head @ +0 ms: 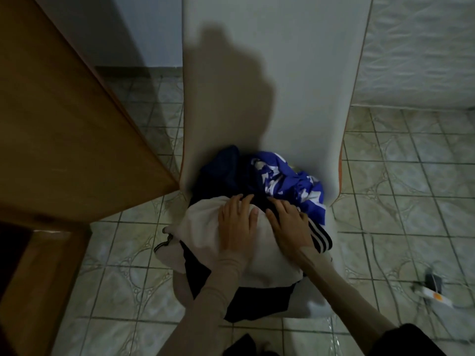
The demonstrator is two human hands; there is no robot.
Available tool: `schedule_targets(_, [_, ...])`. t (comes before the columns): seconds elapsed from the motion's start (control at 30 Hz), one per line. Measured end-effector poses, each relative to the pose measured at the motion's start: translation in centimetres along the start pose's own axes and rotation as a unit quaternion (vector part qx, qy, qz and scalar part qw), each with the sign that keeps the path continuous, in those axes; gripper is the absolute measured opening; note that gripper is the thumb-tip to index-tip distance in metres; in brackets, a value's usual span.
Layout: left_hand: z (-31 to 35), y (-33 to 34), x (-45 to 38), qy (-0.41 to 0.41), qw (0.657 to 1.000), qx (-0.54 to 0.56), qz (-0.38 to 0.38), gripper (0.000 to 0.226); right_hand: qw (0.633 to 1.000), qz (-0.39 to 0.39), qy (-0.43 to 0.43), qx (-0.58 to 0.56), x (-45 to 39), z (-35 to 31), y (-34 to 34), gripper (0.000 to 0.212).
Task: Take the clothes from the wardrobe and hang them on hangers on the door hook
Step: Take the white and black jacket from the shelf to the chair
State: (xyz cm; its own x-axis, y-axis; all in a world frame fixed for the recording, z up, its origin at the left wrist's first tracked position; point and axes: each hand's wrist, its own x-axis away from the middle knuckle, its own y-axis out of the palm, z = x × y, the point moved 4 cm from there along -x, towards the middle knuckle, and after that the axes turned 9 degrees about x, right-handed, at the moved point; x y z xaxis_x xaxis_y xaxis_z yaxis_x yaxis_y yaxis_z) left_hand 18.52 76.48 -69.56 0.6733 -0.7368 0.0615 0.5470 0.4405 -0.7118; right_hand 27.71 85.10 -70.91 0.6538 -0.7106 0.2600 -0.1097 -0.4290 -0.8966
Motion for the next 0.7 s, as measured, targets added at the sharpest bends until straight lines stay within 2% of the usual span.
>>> schedule_targets(0.13, [-0.9, 0.4, 0.7, -0.007, 0.999, -0.008, -0.040, 0.081, 1.000, -0.010, 0.015, -0.022, 0.5, -0.1, 1.1, 0.043])
schedule_targets(0.3, [-0.7, -0.6, 0.7, -0.027, 0.995, -0.007, -0.098, 0.081, 1.000, -0.024, 0.015, -0.012, 0.7, -0.9, -0.6, 0.046])
schedule_targets(0.43, [0.1, -2.4, 0.2, -0.052, 0.988, -0.018, -0.144, 0.053, 0.999, -0.039, -0.002, 0.005, 0.4, -2.2, -3.4, 0.047])
schedule_targets(0.6, [3.4, -8.7, -1.1, -0.058, 0.992, -0.010, -0.116, 0.050, 0.998, -0.045, -0.045, 0.022, 0.1, -6.9, -9.8, 0.047])
schedule_targets(0.7, [6.3, -13.6, -2.3, -0.033, 0.996, -0.002, -0.088, 0.050, 0.995, -0.043, -0.083, 0.041, -0.1, -10.4, -14.1, 0.045])
